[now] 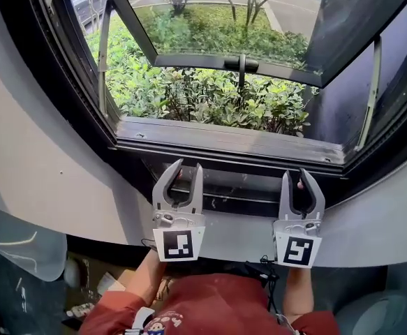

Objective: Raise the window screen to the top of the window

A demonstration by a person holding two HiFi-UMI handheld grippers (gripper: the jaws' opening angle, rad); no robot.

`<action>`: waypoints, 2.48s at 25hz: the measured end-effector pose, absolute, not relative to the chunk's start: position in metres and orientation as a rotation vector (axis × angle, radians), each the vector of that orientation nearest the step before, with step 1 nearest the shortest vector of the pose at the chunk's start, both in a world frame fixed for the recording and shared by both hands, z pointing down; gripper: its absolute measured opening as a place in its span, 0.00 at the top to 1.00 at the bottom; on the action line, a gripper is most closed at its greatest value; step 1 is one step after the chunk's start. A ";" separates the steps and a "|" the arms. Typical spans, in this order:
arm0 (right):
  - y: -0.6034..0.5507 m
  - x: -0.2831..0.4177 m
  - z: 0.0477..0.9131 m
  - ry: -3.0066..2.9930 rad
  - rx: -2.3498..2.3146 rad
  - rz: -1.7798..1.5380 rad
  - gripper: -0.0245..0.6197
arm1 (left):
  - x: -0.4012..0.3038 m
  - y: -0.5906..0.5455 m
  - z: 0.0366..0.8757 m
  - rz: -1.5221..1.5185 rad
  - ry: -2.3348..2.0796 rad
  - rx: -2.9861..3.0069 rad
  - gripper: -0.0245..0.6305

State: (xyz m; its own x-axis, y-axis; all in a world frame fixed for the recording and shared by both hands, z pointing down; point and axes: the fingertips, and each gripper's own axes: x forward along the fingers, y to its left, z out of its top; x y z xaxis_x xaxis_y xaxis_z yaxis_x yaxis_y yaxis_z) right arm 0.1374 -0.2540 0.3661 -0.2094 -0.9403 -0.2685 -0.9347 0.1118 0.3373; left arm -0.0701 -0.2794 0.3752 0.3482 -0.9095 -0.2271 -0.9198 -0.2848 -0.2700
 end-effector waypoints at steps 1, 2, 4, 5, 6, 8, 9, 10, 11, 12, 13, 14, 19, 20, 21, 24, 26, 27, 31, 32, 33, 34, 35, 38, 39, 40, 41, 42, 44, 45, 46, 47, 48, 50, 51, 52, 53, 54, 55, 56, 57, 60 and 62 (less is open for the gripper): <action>-0.251 0.139 0.375 -2.334 1.985 -0.650 0.78 | -0.070 -0.278 0.383 0.040 1.619 -2.277 0.79; -0.248 0.140 0.383 -2.336 2.005 -0.615 0.78 | -0.071 -0.276 0.389 0.045 1.627 -2.289 0.79; -0.242 0.139 0.393 -2.345 2.051 -0.561 0.78 | -0.072 -0.273 0.402 0.060 1.645 -2.314 0.79; -0.240 0.139 0.399 -2.347 2.065 -0.535 0.78 | -0.072 -0.271 0.408 0.059 1.652 -2.326 0.79; -0.239 0.139 0.406 -2.346 2.071 -0.510 0.78 | -0.072 -0.270 0.414 0.050 1.656 -2.338 0.79; -0.237 0.137 0.415 -2.354 2.071 -0.470 0.78 | -0.070 -0.267 0.426 0.019 1.658 -2.353 0.79; -0.236 0.136 0.419 -2.360 2.068 -0.457 0.78 | -0.068 -0.266 0.431 0.005 1.659 -2.357 0.79; -0.235 0.136 0.422 -2.360 2.066 -0.448 0.78 | -0.067 -0.265 0.436 -0.005 1.666 -2.368 0.79; -0.234 0.136 0.425 -2.356 2.066 -0.440 0.78 | -0.067 -0.265 0.440 -0.007 1.678 -2.384 0.79; -0.234 0.136 0.428 -2.355 2.066 -0.429 0.78 | -0.068 -0.264 0.443 -0.006 1.690 -2.398 0.79; -0.235 0.135 0.430 -2.357 2.065 -0.417 0.78 | -0.069 -0.264 0.444 -0.004 1.698 -2.405 0.79; -0.236 0.135 0.432 -2.361 2.064 -0.406 0.78 | -0.071 -0.263 0.444 -0.003 1.704 -2.405 0.79; -0.238 0.135 0.435 -2.367 2.049 -0.382 0.78 | -0.070 -0.263 0.441 -0.005 1.694 -2.398 0.79; -0.238 0.135 0.435 -2.370 2.041 -0.381 0.78 | -0.069 -0.263 0.441 -0.003 1.692 -2.399 0.79; -0.238 0.134 0.436 -2.371 2.034 -0.380 0.78 | -0.069 -0.263 0.440 -0.001 1.690 -2.400 0.79; -0.239 0.133 0.436 -2.373 2.020 -0.383 0.78 | -0.068 -0.263 0.440 0.002 1.689 -2.405 0.79; -0.240 0.132 0.436 -2.370 2.014 -0.386 0.83 | -0.067 -0.264 0.439 0.002 1.682 -2.397 0.81; -0.240 0.132 0.436 -2.367 2.011 -0.389 0.87 | -0.067 -0.264 0.438 0.000 1.680 -2.394 0.82; -0.241 0.125 0.433 -2.372 1.976 -0.412 0.95 | -0.068 -0.265 0.437 0.002 1.694 -2.360 0.94; -0.241 0.123 0.431 -2.379 1.966 -0.424 0.95 | -0.067 -0.265 0.437 0.002 1.692 -2.359 0.96; -0.241 0.121 0.428 -2.385 1.959 -0.440 0.95 | -0.066 -0.265 0.436 0.001 1.685 -2.361 0.96; -0.242 0.118 0.424 -2.392 1.955 -0.459 0.95 | -0.065 -0.264 0.435 -0.001 1.678 -2.363 0.96; -0.242 0.116 0.421 -2.399 1.955 -0.472 0.95 | -0.065 -0.264 0.434 -0.006 1.673 -2.364 0.96; -0.243 0.113 0.416 -2.413 1.954 -0.476 0.95 | -0.064 -0.263 0.432 -0.015 1.669 -2.365 0.96; -0.243 0.113 0.416 -2.413 1.948 -0.479 0.95 | -0.064 -0.262 0.431 -0.011 1.667 -2.364 0.96; -0.243 0.113 0.416 -2.413 1.943 -0.480 0.95 | -0.063 -0.262 0.429 -0.001 1.666 -2.362 0.96; -0.243 0.112 0.416 -2.414 1.939 -0.478 0.95 | -0.063 -0.261 0.427 0.010 1.665 -2.360 0.96; -0.243 0.112 0.416 -2.415 1.937 -0.476 0.95 | -0.062 -0.261 0.426 0.016 1.665 -2.359 0.96; -0.243 0.112 0.417 -2.417 1.939 -0.474 0.95 | -0.063 -0.261 0.426 0.006 1.665 -2.359 0.96; -0.243 0.111 0.417 -2.417 1.939 -0.474 0.95 | -0.063 -0.261 0.427 -0.006 1.662 -2.357 0.96; -0.244 0.111 0.418 -2.416 1.937 -0.476 0.95 | -0.064 -0.261 0.428 -0.014 1.658 -2.354 0.96; -0.244 0.110 0.419 -2.415 1.934 -0.477 0.95 | -0.065 -0.262 0.428 -0.018 1.655 -2.352 0.96; -0.244 0.110 0.419 -2.413 1.932 -0.477 0.95 | -0.065 -0.262 0.428 -0.016 1.658 -2.351 0.96; -0.245 0.111 0.420 -2.413 1.931 -0.476 0.95 | -0.066 -0.262 0.429 -0.001 1.670 -2.358 0.95; -0.245 0.112 0.420 -2.413 1.931 -0.478 0.95 | -0.066 -0.262 0.430 0.007 1.677 -2.363 0.95; -0.245 0.112 0.420 -2.411 1.931 -0.481 0.95 | -0.066 -0.262 0.431 0.012 1.681 -2.369 0.96; -0.245 0.113 0.420 -2.408 1.931 -0.481 0.95 | -0.065 -0.262 0.431 0.009 1.683 -2.373 0.96; -0.245 0.113 0.420 -2.404 1.931 -0.479 0.95 | -0.065 -0.262 0.432 0.005 1.685 -2.376 0.96; -0.245 0.113 0.420 -2.402 1.931 -0.475 0.95 | -0.065 -0.262 0.432 0.002 1.686 -2.378 0.96; -0.245 0.113 0.420 -2.402 1.932 -0.473 0.95 | -0.065 -0.262 0.432 0.003 1.688 -2.380 0.96; -0.246 0.113 0.420 -2.403 1.931 -0.474 0.95 | -0.065 -0.262 0.432 0.008 1.690 -2.381 0.96; -0.246 0.113 0.421 -2.403 1.929 -0.476 0.95 | -0.065 -0.263 0.432 0.010 1.693 -2.382 0.96; -0.247 0.113 0.421 -2.402 1.929 -0.478 0.95 | -0.065 -0.264 0.431 0.011 1.691 -2.379 0.96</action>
State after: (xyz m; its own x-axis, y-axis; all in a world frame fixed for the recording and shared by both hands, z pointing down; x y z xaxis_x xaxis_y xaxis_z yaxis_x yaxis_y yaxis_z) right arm 0.1128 -0.2472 0.4206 -0.2340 -0.9570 -0.1716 -0.9497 0.1872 0.2510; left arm -0.0653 -0.2645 0.4306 0.3373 -0.9318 -0.1341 -0.9335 -0.3126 -0.1758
